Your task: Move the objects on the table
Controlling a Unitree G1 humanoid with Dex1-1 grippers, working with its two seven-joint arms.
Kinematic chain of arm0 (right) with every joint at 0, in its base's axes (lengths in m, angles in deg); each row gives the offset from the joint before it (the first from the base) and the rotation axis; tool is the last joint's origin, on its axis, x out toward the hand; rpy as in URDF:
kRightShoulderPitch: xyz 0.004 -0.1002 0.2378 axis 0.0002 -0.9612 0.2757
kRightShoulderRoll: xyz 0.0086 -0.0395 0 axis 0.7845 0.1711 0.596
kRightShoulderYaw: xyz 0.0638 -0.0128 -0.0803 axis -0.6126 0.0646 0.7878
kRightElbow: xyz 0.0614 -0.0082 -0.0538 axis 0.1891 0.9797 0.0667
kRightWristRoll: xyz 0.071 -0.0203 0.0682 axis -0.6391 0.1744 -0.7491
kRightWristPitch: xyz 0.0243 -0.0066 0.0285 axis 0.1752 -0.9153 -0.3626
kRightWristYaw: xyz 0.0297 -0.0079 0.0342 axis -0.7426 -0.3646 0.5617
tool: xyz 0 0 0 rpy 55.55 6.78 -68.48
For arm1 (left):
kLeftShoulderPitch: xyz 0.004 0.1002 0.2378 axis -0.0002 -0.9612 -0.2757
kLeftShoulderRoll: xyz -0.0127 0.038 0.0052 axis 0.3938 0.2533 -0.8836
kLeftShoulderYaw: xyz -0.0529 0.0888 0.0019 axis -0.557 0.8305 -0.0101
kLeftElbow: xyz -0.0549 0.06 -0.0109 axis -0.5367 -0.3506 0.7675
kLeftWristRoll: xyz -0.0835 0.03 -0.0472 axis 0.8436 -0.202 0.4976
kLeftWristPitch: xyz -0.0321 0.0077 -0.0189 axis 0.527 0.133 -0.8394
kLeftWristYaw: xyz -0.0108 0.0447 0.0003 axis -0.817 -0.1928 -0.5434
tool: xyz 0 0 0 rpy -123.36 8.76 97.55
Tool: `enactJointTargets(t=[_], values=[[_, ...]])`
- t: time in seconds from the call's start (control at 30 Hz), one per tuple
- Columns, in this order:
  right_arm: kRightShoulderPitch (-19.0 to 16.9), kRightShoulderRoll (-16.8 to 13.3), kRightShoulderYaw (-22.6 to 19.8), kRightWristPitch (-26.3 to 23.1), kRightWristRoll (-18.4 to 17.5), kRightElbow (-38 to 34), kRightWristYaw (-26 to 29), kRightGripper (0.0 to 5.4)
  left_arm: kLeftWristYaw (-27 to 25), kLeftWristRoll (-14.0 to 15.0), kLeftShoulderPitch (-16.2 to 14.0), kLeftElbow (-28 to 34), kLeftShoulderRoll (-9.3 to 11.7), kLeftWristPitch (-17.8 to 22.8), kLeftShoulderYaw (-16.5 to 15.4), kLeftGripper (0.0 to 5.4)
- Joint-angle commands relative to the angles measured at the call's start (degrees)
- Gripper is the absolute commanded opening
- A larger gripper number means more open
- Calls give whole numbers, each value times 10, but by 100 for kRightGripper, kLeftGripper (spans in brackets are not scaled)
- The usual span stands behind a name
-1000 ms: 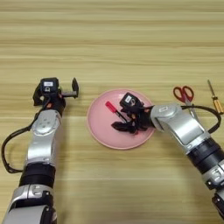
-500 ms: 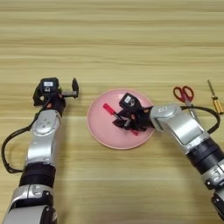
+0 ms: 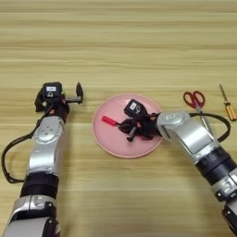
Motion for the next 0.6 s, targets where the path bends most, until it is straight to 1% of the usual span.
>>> enactJointTargets(t=[0.03,0.23,0.37,0.47,0.6], values=[[-13,3,-11,-29,-3,7,-10,47,1,-1,-4,0,2,2,-1,540],[-3,20,-57,-59,-30,-22,-28,46,1,-1,-4,-1,3,2,-3,540],[4,23,-101,-83,-59,-72,-39,46,1,-1,-3,-2,3,1,-3,540],[4,16,-129,-82,-68,-96,-54,46,0,-1,-3,-4,4,0,-3,540],[2,5,-160,-57,-68,-117,-81,46,0,0,-2,-5,4,-1,-4,540]])
